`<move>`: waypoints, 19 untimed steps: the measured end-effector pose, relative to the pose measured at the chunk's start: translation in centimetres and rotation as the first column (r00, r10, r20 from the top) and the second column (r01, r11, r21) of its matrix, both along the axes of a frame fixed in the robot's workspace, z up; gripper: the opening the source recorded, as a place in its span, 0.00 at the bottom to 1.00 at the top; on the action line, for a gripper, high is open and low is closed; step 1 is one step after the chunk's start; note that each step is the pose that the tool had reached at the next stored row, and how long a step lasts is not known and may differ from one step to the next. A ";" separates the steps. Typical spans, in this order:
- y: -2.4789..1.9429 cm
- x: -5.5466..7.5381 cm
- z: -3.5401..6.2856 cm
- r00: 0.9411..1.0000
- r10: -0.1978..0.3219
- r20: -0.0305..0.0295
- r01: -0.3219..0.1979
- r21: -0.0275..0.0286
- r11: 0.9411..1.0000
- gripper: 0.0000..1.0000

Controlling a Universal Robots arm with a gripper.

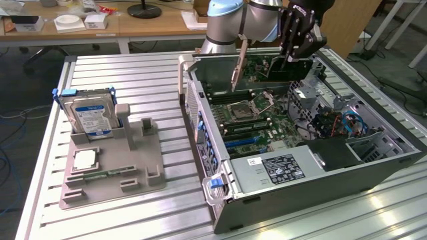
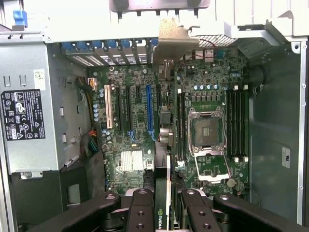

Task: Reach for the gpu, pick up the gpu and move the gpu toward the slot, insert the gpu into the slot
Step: 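Insert the gpu into the slot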

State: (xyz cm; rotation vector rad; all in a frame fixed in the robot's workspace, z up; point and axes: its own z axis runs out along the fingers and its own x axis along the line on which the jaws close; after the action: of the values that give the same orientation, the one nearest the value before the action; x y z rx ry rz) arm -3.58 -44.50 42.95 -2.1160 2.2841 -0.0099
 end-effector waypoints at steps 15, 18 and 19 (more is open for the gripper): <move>0.00 0.0 -0.54 1.000 0.000 0.017 0.000 0.000 1.000 0.26; 0.00 0.0 -0.62 1.000 0.000 0.017 0.000 0.000 1.000 0.26; -0.01 0.0 -0.64 1.000 0.000 0.017 0.000 0.000 1.000 0.26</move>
State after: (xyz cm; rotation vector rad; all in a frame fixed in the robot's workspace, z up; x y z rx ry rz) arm -3.60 -44.51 42.30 -2.1072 2.2750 -0.0281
